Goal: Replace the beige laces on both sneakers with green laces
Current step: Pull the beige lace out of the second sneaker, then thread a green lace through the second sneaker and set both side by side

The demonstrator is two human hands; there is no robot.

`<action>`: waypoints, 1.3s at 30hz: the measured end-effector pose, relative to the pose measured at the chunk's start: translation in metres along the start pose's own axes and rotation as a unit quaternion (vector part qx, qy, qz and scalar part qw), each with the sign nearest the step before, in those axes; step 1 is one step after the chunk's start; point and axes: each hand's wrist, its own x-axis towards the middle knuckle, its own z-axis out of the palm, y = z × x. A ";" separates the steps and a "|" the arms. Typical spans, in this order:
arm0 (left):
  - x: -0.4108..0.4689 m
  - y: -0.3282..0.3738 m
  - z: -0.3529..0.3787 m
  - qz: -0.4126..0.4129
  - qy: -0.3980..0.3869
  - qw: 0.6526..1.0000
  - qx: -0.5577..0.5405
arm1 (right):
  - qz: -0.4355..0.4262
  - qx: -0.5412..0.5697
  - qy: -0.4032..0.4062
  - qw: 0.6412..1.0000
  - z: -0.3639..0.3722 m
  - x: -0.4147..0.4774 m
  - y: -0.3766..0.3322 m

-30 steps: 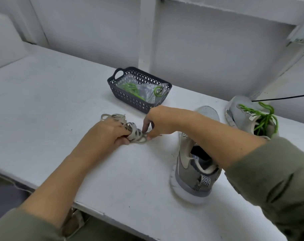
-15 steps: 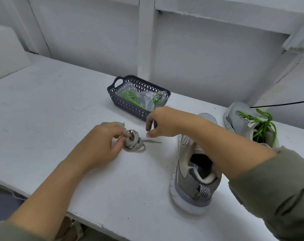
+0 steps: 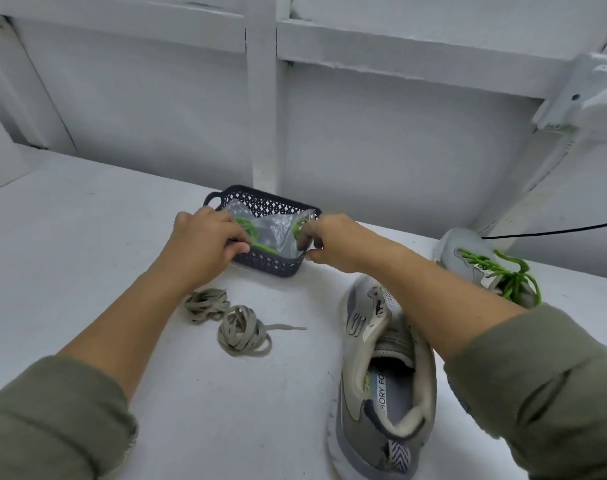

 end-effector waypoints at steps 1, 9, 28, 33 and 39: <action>0.002 0.004 0.003 0.001 -0.002 1.000 -0.011 | 0.004 -0.011 -0.006 1.000 -0.002 0.001 0.005; 0.009 0.039 0.013 -0.017 -0.060 0.996 -0.058 | 0.098 0.027 -0.051 0.993 -0.019 -0.008 0.034; 0.009 0.033 -0.012 -0.077 -0.055 0.990 -0.108 | 0.196 0.331 0.121 0.915 -0.003 0.028 0.021; 0.023 0.044 -0.022 -0.132 -0.003 0.984 -0.120 | 0.116 0.409 0.158 0.891 -0.025 0.007 0.020; 0.037 0.081 -0.028 -0.188 0.057 0.938 -0.287 | 0.045 0.511 0.217 0.831 -0.052 -0.057 0.020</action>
